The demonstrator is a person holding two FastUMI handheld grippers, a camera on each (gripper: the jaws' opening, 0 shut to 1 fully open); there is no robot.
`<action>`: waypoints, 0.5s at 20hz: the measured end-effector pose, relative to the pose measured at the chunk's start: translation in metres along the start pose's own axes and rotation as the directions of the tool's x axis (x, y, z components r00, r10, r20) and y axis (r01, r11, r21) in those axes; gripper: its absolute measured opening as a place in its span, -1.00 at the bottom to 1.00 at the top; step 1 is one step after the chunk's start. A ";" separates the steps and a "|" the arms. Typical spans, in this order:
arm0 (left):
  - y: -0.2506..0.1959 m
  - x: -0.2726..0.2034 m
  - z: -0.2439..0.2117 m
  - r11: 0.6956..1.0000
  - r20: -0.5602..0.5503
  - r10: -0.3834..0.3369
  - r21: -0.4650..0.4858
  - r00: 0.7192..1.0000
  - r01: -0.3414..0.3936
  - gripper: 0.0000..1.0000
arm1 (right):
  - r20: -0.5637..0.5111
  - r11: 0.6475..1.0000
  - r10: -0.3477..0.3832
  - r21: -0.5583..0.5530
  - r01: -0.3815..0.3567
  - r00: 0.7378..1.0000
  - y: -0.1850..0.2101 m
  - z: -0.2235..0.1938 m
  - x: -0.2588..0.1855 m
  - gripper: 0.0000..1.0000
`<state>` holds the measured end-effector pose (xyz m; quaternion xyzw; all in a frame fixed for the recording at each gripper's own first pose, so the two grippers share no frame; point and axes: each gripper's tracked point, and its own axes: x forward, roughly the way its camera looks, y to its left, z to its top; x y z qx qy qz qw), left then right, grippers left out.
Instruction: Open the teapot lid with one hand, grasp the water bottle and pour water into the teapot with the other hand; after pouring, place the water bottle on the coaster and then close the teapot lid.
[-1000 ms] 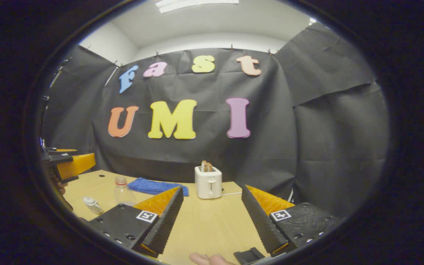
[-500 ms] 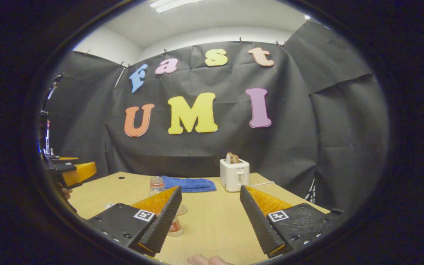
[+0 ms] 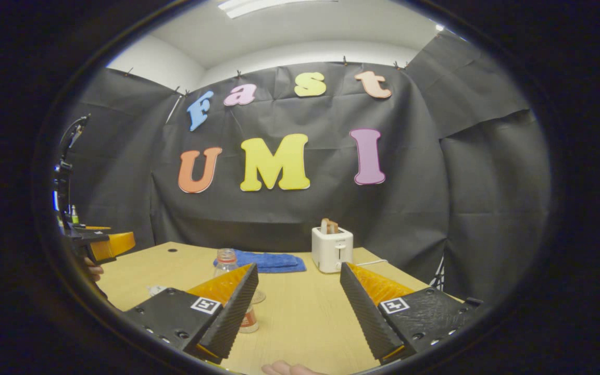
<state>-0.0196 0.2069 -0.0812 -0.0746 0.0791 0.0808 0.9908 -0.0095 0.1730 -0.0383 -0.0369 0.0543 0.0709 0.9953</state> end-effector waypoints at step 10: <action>-0.006 0.047 -0.098 0.999 -0.097 -0.030 0.033 0.995 0.034 0.93 | -0.072 0.999 0.048 -0.019 -0.049 0.996 0.016 -0.058 0.031 0.90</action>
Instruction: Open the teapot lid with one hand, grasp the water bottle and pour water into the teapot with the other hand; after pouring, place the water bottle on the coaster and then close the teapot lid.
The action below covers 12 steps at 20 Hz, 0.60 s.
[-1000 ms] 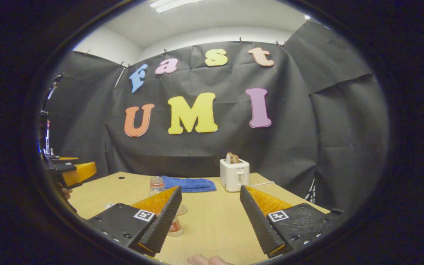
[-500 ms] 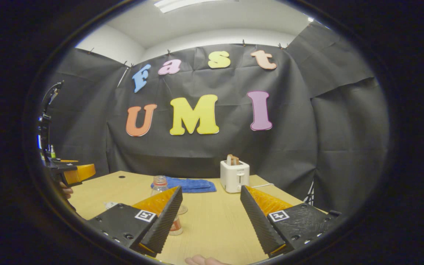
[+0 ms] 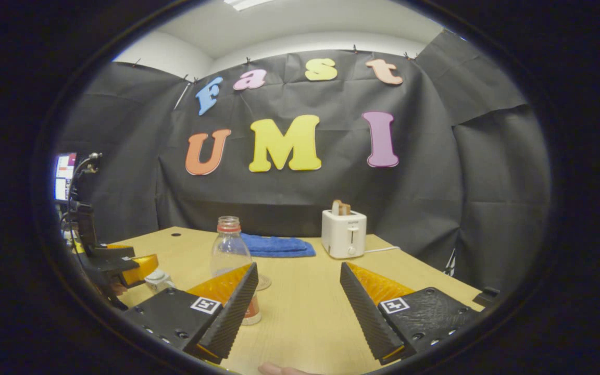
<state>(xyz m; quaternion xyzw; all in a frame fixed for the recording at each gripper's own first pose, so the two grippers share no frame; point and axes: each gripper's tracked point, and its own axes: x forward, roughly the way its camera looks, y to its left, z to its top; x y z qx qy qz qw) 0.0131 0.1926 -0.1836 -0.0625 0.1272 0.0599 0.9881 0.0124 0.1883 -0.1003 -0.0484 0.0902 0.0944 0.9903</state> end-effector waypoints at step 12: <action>-0.002 0.023 -0.021 0.998 -0.019 -0.063 -0.003 0.998 0.063 0.35 | -0.036 0.998 0.059 -0.001 -0.059 0.998 0.005 -0.023 0.032 0.89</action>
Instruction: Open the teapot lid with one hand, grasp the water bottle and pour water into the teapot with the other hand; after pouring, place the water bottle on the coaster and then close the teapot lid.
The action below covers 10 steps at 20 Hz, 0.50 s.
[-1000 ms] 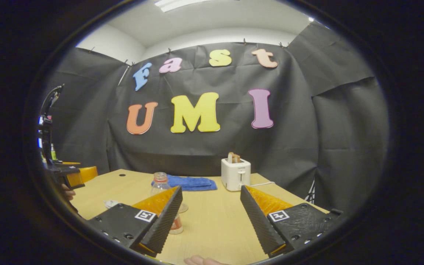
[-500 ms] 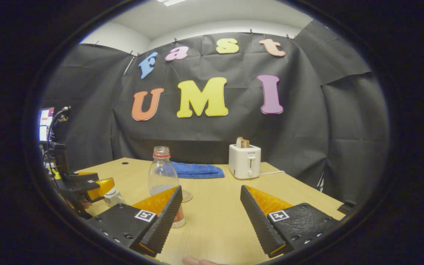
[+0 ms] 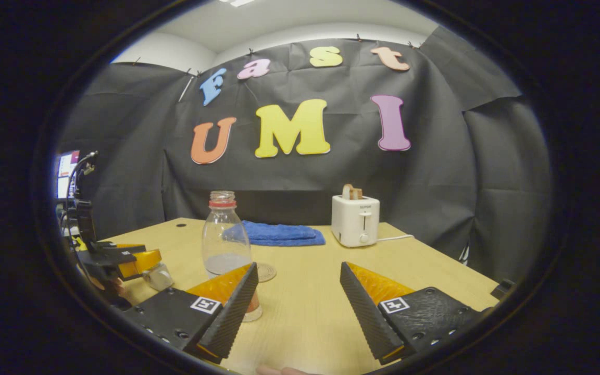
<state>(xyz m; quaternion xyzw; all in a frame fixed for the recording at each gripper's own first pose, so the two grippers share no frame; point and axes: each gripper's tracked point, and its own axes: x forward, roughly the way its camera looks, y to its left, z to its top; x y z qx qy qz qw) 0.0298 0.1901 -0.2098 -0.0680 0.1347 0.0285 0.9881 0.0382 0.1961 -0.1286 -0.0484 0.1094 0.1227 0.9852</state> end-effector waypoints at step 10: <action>-0.006 0.002 0.004 0.998 0.014 -0.023 0.051 1.000 0.023 -0.64 | -0.030 0.999 0.052 0.005 -0.052 0.998 0.008 -0.012 0.010 0.92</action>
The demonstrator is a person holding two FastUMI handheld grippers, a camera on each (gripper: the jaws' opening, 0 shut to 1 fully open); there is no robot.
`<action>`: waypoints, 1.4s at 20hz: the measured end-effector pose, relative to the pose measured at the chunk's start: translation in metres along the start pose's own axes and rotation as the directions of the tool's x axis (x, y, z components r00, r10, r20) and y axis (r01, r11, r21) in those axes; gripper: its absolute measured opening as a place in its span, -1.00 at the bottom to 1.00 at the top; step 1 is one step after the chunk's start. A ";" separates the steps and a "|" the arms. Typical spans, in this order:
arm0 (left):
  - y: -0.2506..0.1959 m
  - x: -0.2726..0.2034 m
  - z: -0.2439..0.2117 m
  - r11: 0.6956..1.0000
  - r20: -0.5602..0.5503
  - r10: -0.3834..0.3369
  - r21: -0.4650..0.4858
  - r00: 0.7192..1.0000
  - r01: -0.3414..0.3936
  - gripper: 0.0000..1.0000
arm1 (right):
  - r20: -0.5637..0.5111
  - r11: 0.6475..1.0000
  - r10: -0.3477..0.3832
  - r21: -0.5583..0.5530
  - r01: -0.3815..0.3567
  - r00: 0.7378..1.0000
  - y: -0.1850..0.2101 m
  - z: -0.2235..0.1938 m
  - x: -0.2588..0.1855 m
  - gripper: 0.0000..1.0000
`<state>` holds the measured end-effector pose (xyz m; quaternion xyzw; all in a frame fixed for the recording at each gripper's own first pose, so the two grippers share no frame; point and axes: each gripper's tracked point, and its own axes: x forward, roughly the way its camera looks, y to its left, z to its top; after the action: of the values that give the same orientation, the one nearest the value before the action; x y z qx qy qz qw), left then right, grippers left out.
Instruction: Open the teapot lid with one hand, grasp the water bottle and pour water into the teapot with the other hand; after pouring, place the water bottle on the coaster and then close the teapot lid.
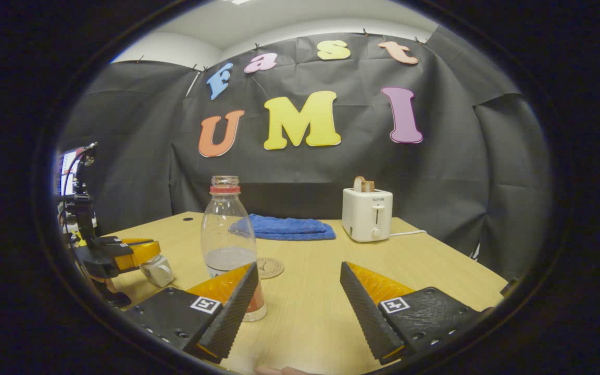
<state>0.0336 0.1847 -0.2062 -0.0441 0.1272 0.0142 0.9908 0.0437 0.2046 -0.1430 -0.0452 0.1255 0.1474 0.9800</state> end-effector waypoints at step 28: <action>0.025 -0.037 0.070 0.997 0.039 0.025 -0.069 0.999 -0.023 -0.95 | -0.051 0.992 0.124 0.045 -0.122 0.991 0.076 -0.014 0.017 0.87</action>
<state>0.0146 0.2149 -0.1319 -0.0760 0.1074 0.0313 0.9908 0.0335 0.2795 -0.1643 -0.0207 0.1575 0.2034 0.9661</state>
